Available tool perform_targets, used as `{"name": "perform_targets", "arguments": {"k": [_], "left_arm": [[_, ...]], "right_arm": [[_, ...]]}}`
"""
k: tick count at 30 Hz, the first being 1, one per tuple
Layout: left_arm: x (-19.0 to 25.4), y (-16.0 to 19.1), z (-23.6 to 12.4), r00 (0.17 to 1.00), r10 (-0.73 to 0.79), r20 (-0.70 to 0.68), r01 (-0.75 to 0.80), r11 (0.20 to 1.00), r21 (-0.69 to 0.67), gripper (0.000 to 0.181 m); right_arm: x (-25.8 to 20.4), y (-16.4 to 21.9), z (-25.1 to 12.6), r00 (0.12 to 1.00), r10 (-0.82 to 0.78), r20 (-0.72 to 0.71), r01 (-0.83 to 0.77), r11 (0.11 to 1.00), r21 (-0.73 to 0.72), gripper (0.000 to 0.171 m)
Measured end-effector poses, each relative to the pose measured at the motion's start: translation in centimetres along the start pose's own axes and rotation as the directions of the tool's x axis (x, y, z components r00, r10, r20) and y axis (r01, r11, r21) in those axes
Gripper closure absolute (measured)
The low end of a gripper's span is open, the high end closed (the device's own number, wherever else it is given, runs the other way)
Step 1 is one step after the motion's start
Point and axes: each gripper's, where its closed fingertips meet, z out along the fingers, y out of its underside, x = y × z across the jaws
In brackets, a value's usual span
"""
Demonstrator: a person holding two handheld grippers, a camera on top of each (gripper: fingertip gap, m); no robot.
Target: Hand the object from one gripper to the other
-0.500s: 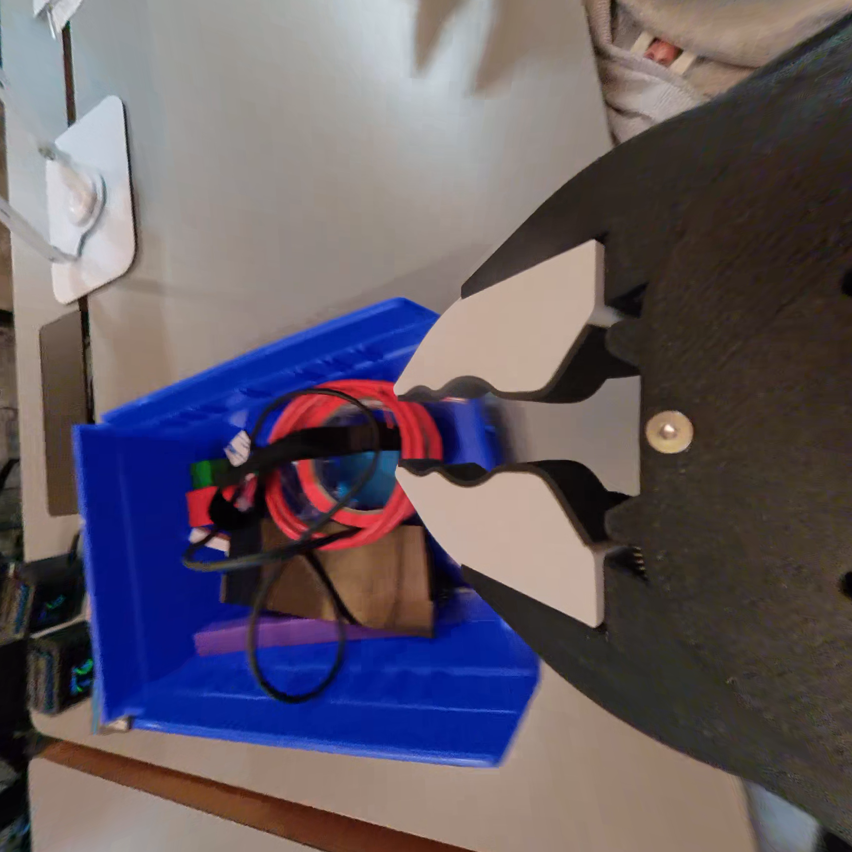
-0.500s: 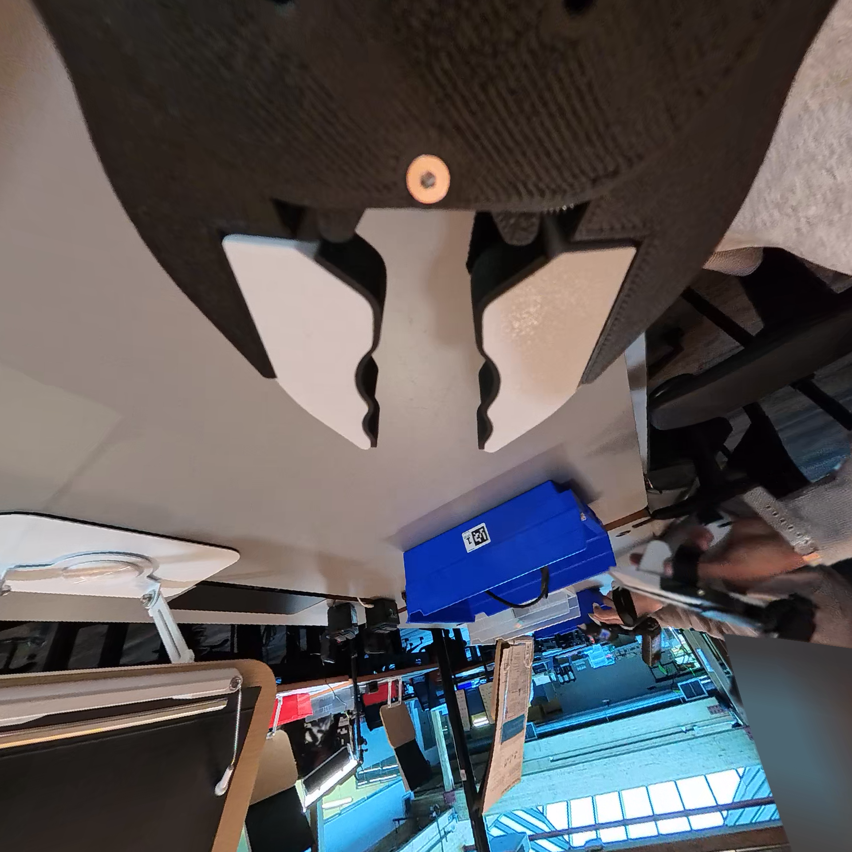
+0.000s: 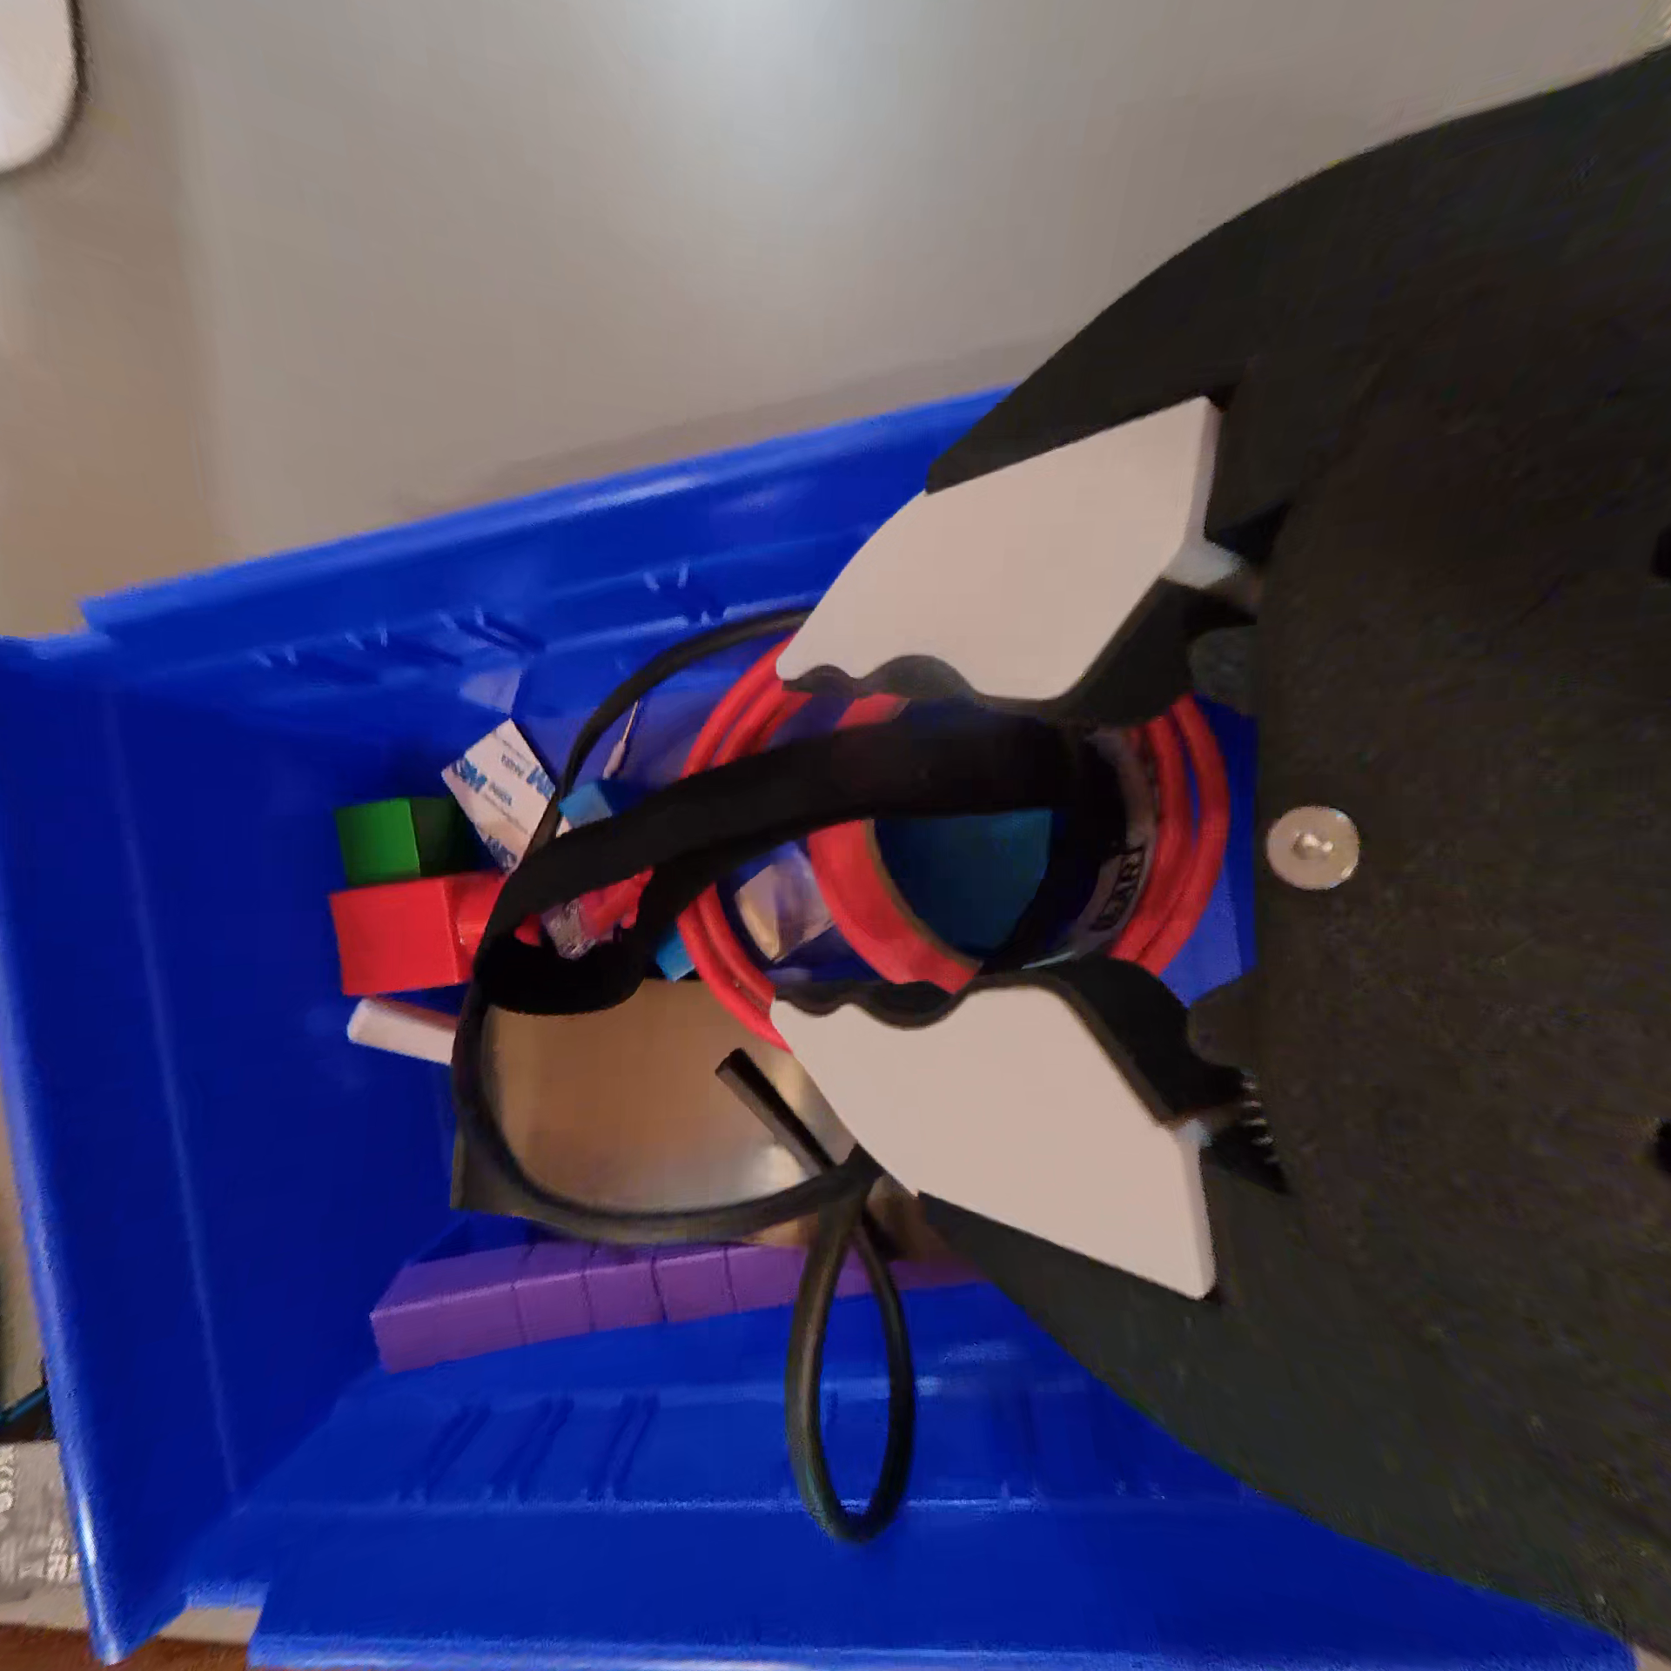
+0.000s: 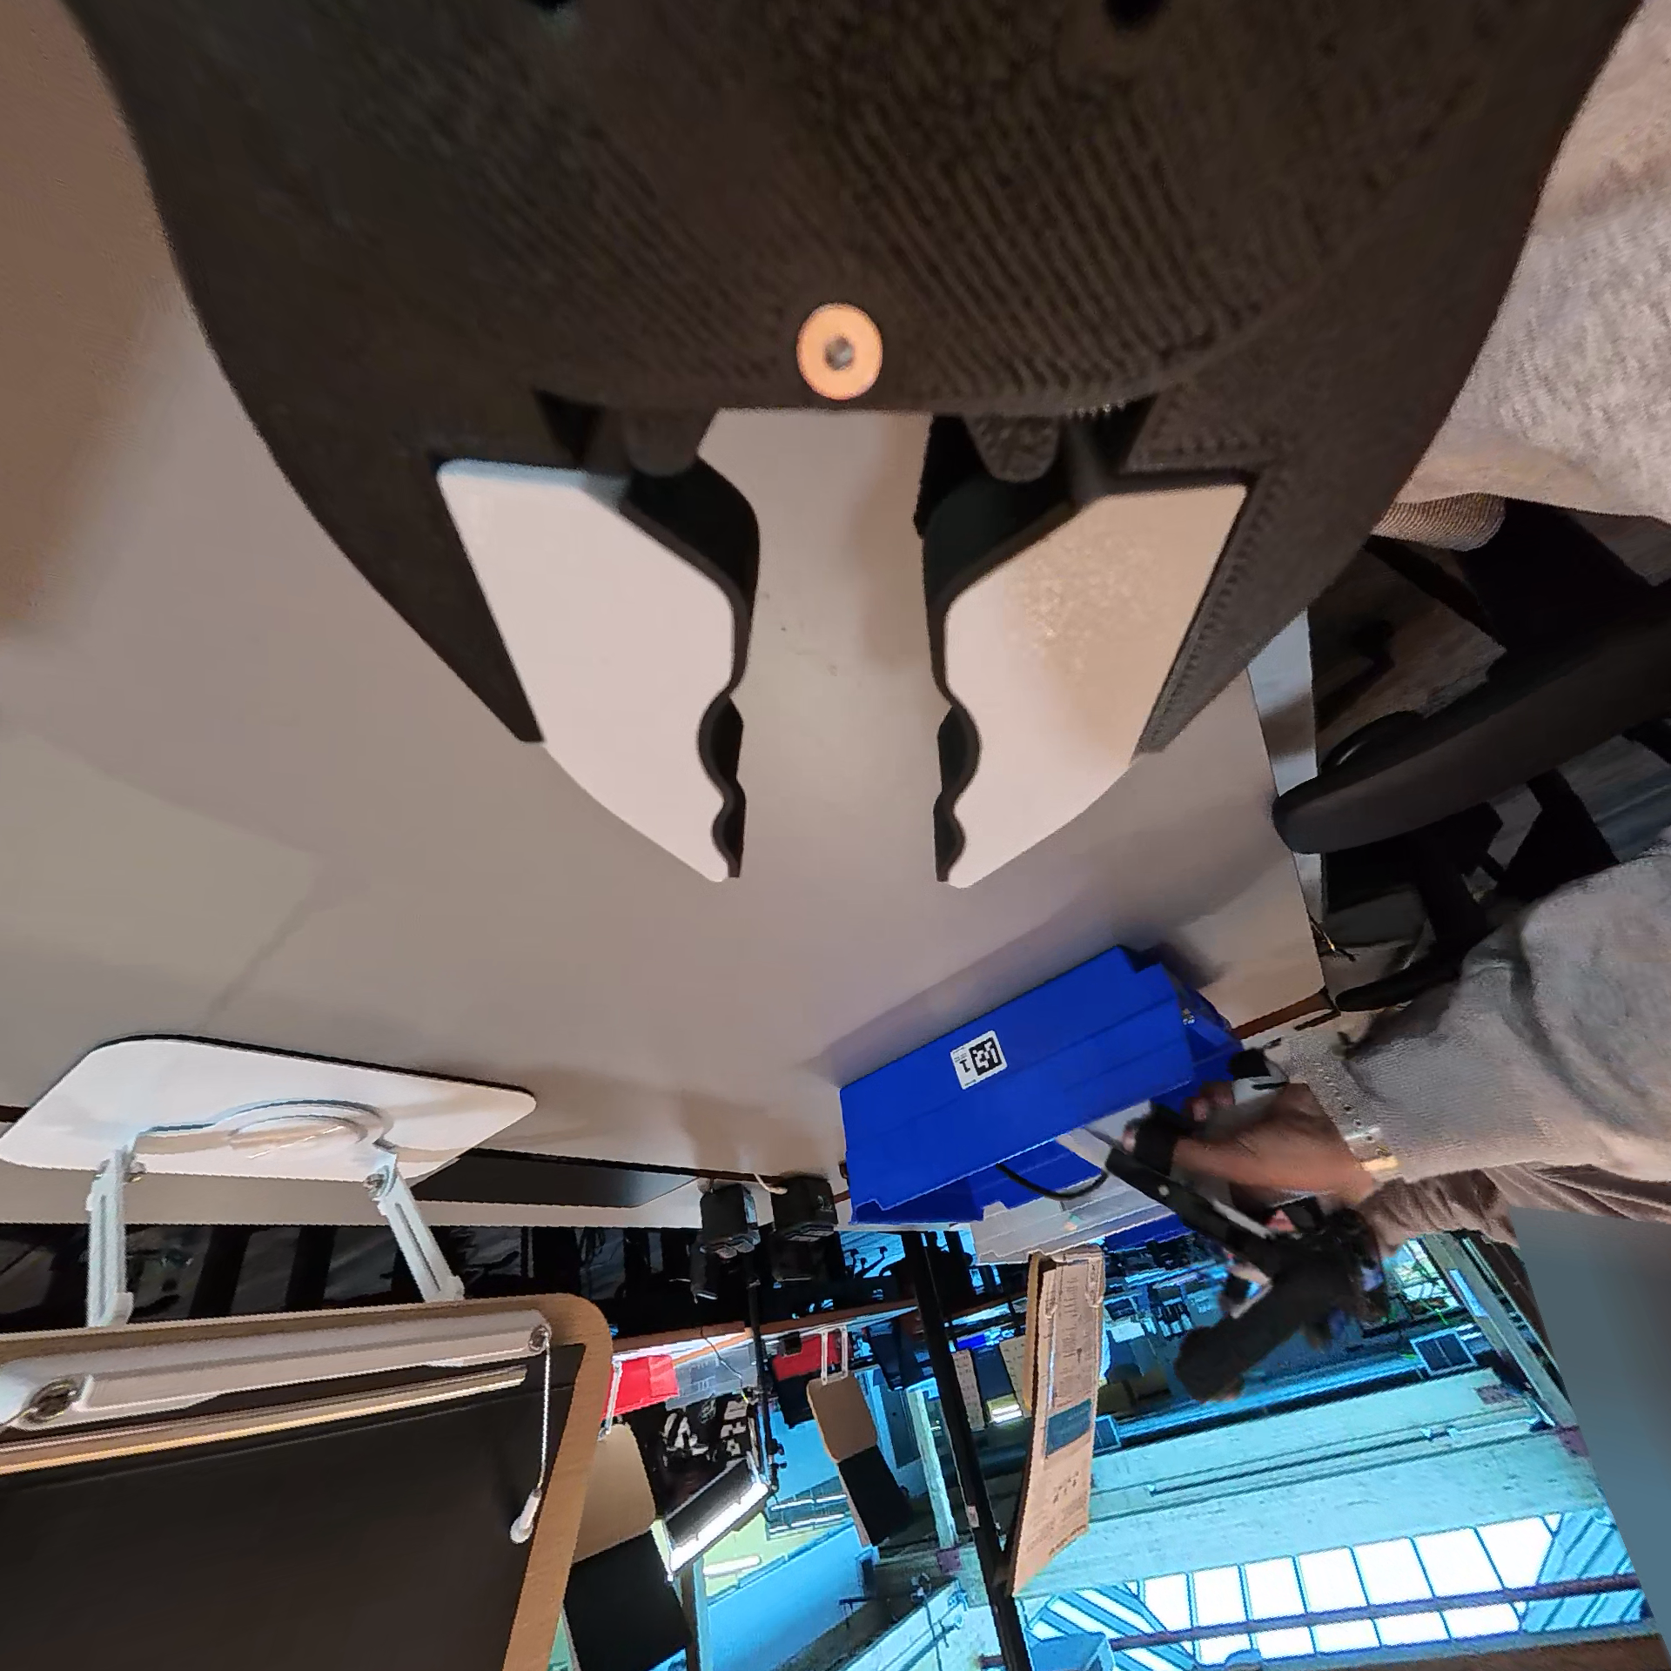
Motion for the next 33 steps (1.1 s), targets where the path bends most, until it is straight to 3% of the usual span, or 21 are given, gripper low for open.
{"name": "perform_targets", "arguments": {"k": [1,3,4,7,12,19,25,30,33], "left_arm": [[-0.3,0.1,0.5,1.000,0.014,0.015,-0.014,1.000,-0.017,0.124],[-0.6,0.5,1.3,0.999,0.038,0.034,-0.036,0.997,-0.062,0.130],[-0.5,0.6,1.4,0.998,0.056,0.030,-0.053,0.996,-0.069,0.142],[-0.4,-1.2,0.0,0.999,0.040,0.005,-0.040,0.999,0.022,0.156],[0.7,-6.3,-6.4,0.983,-0.050,-0.176,0.093,0.965,0.246,0.179],[5.2,-10.7,-13.8,0.912,0.003,-0.410,0.194,0.878,0.437,0.181],[15.5,-12.2,-15.7,0.763,0.167,-0.624,0.255,0.809,0.529,0.181],[27.5,-9.9,-14.0,0.525,0.362,-0.770,0.247,0.802,0.545,0.180],[32.5,-7.7,-11.0,0.514,0.456,-0.726,0.214,0.751,0.624,0.179]], "right_arm": [[0.1,0.0,-0.1,1.000,0.000,-0.005,0.000,1.000,0.000,0.130],[0.3,0.1,-0.1,1.000,0.002,-0.014,-0.002,1.000,-0.001,0.130],[0.4,0.1,-0.2,1.000,0.003,-0.018,-0.003,1.000,-0.002,0.130],[0.7,0.3,-0.2,1.000,0.006,-0.029,-0.006,1.000,-0.007,0.130],[0.9,0.8,0.2,0.999,0.018,-0.028,-0.018,1.000,-0.022,0.130],[0.4,1.0,0.7,1.000,-0.002,-0.011,0.001,0.999,-0.041,0.131],[-0.3,0.7,1.1,1.000,-0.007,0.021,0.007,0.999,-0.031,0.132],[-0.2,0.4,2.0,0.998,-0.044,0.037,0.045,0.999,-0.011,0.131],[0.6,-1.3,3.3,0.999,-0.028,0.038,0.026,0.998,0.061,0.132]]}}
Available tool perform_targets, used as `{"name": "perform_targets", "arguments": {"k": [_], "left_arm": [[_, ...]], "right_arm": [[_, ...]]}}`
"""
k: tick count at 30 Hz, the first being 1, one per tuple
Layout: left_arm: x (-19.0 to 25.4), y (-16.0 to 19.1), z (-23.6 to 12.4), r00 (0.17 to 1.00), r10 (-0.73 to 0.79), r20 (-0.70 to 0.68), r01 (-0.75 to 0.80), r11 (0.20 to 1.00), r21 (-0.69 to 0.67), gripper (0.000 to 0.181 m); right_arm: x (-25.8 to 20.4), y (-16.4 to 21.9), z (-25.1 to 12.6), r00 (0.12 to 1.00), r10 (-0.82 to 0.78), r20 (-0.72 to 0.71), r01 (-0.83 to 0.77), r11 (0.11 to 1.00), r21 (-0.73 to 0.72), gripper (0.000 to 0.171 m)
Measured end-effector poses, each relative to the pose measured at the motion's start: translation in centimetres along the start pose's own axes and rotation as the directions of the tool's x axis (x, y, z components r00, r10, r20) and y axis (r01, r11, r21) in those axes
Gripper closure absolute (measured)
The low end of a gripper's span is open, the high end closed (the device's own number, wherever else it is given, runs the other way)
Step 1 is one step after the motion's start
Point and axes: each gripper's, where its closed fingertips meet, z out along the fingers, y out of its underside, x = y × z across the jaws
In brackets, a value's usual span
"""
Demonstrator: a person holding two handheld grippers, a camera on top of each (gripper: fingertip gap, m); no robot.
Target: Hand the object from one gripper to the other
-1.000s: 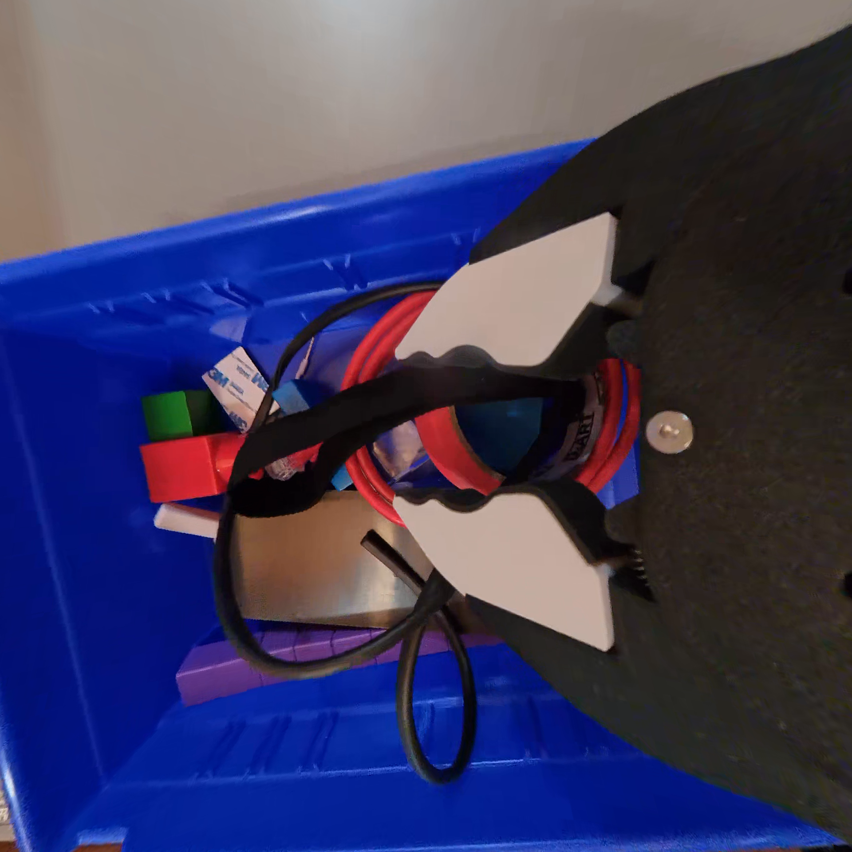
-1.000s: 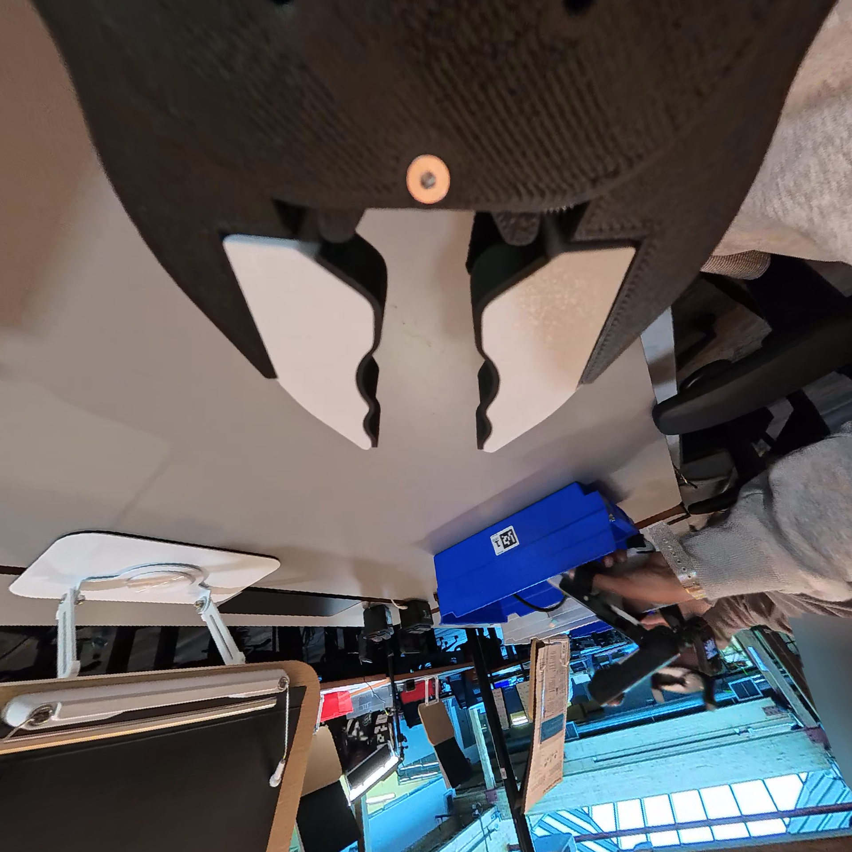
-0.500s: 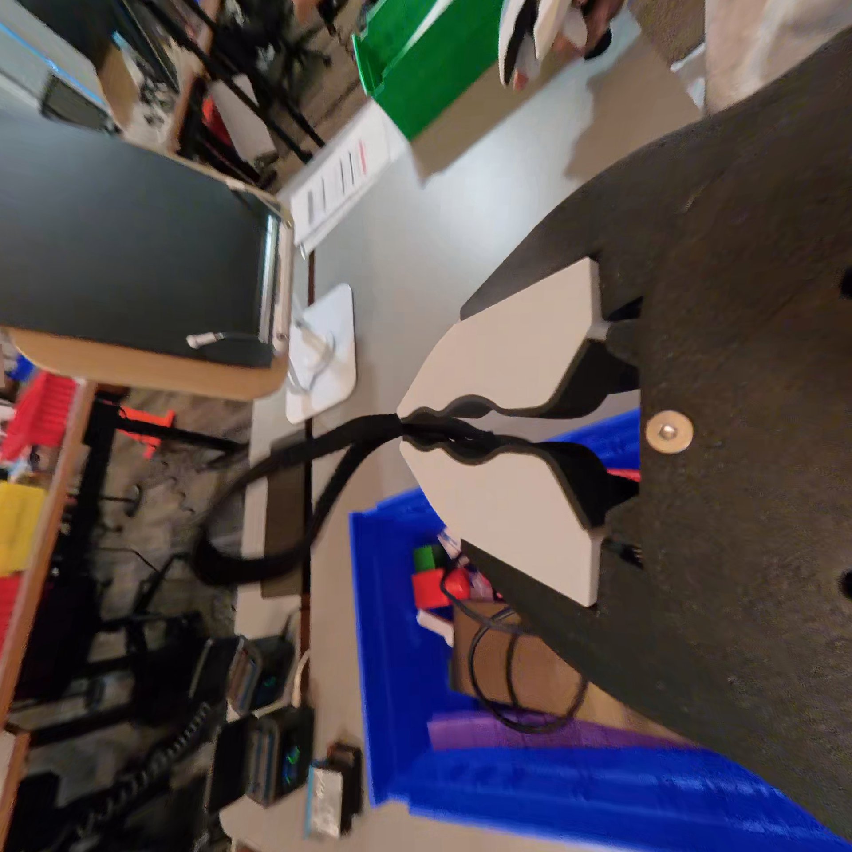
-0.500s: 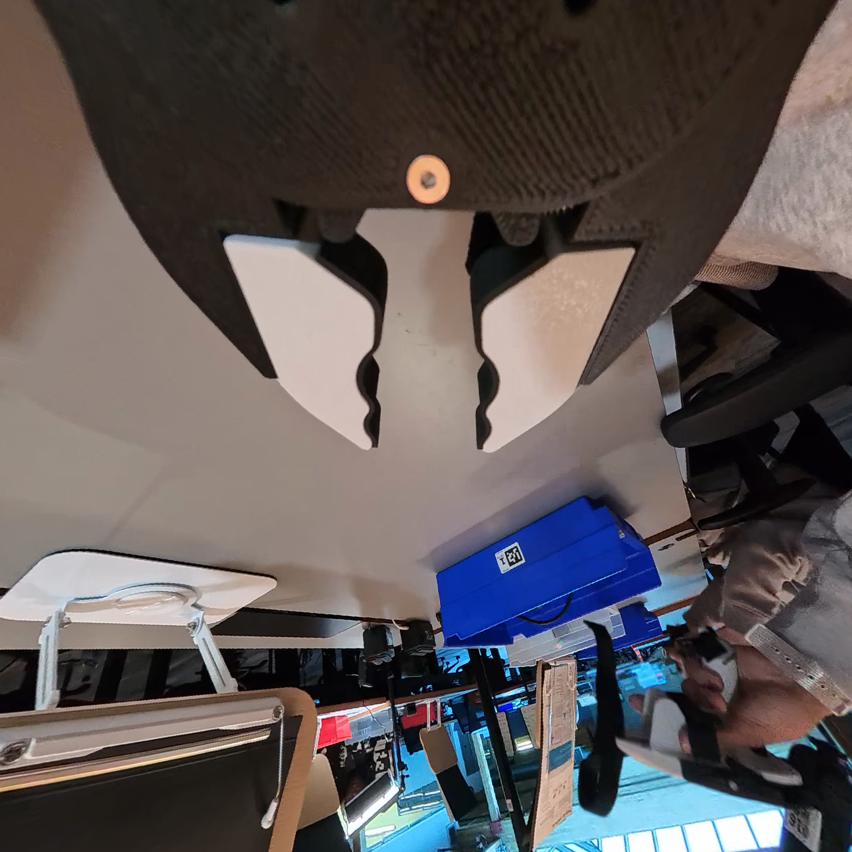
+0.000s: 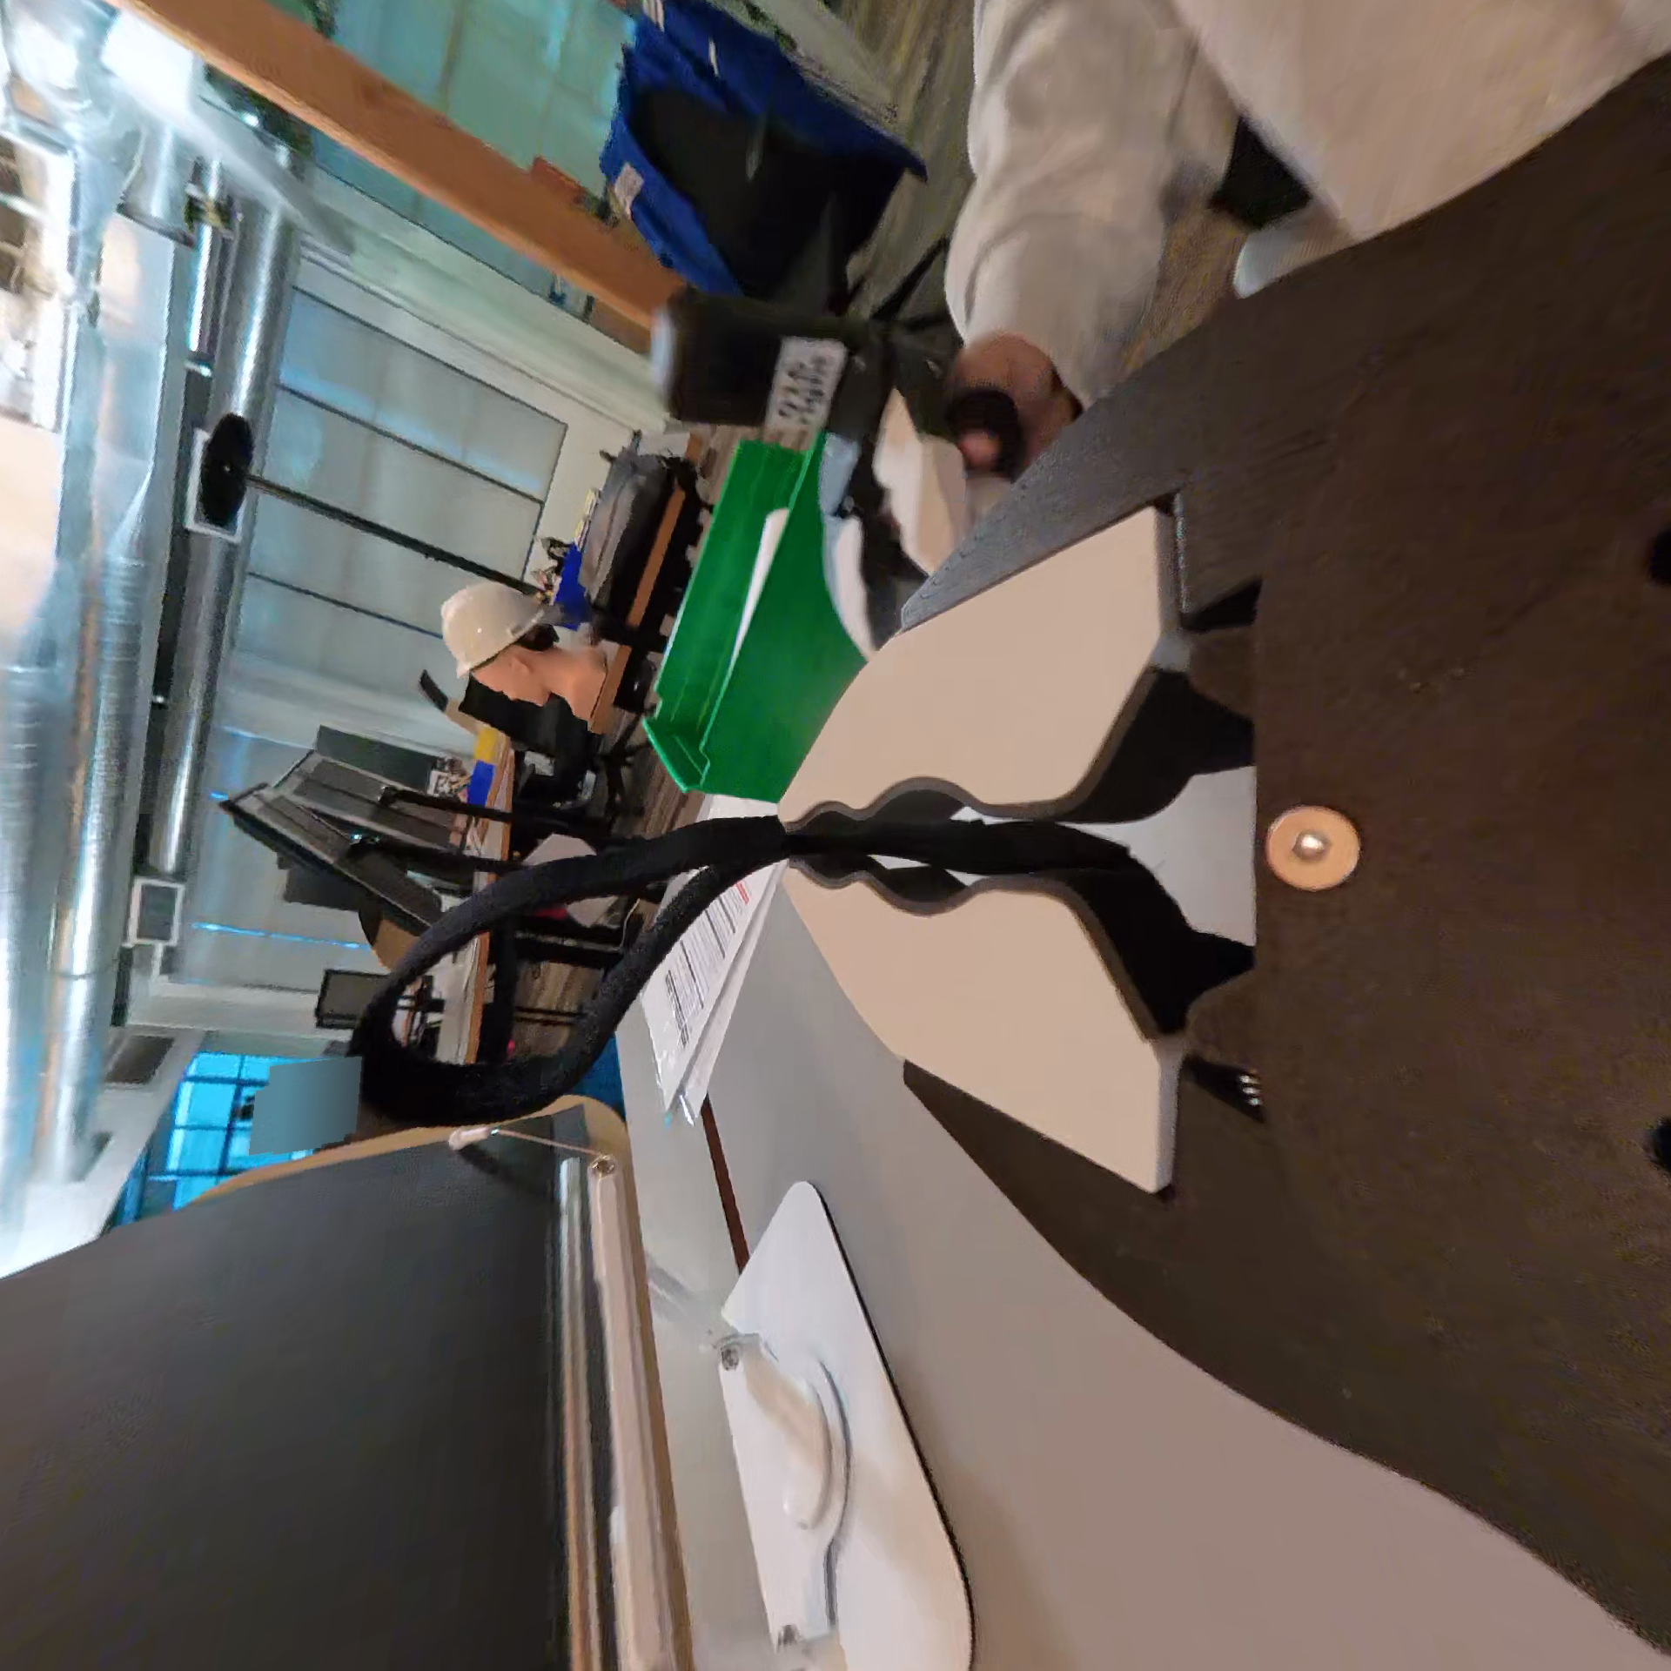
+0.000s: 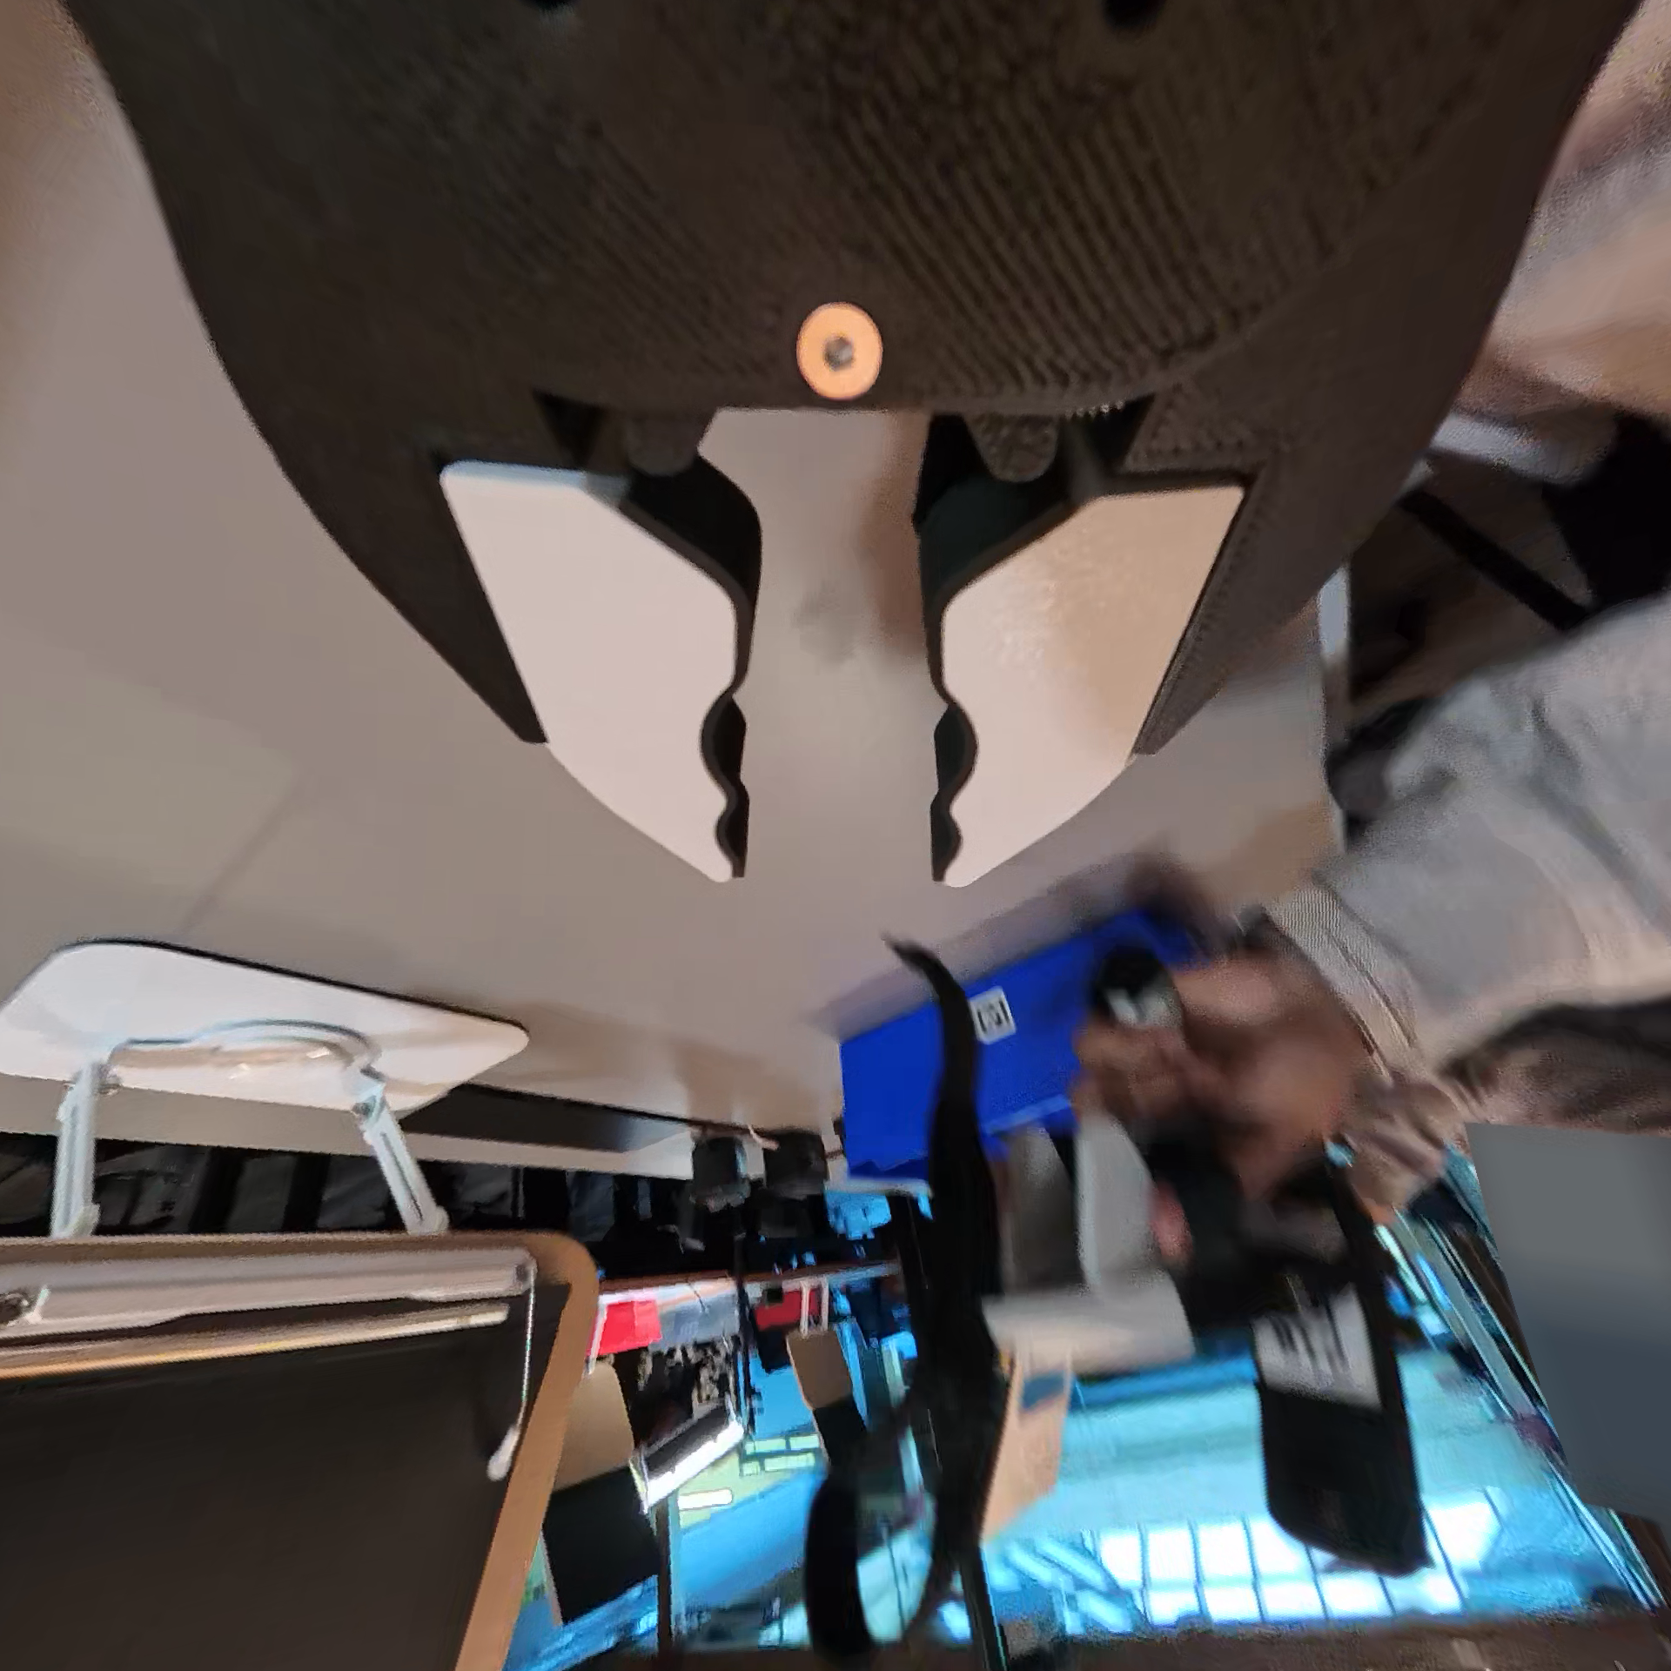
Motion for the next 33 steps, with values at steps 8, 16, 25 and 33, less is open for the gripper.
{"name": "perform_targets", "arguments": {"k": [8,16,25,33], "left_arm": [[3.4,5.7,4.6,0.976,-0.105,-0.193,0.101,0.994,-0.028,0.179],[1.7,4.6,2.1,0.935,-0.250,-0.253,0.279,0.957,0.084,0.180],[2.2,4.2,2.4,0.912,-0.299,-0.282,0.342,0.932,0.117,0.180],[3.0,4.6,2.6,0.886,-0.321,-0.333,0.369,0.925,0.090,0.179]], "right_arm": [[0.1,-6.0,1.7,0.998,-0.020,0.057,0.010,0.985,0.171,0.131],[0.8,-1.1,1.6,0.949,0.170,0.267,-0.176,0.984,0.002,0.153],[0.0,2.7,3.9,0.979,0.061,0.194,-0.031,0.987,-0.157,0.133],[-1.5,4.2,5.0,0.984,-0.016,0.176,0.053,0.977,-0.205,0.144]]}}
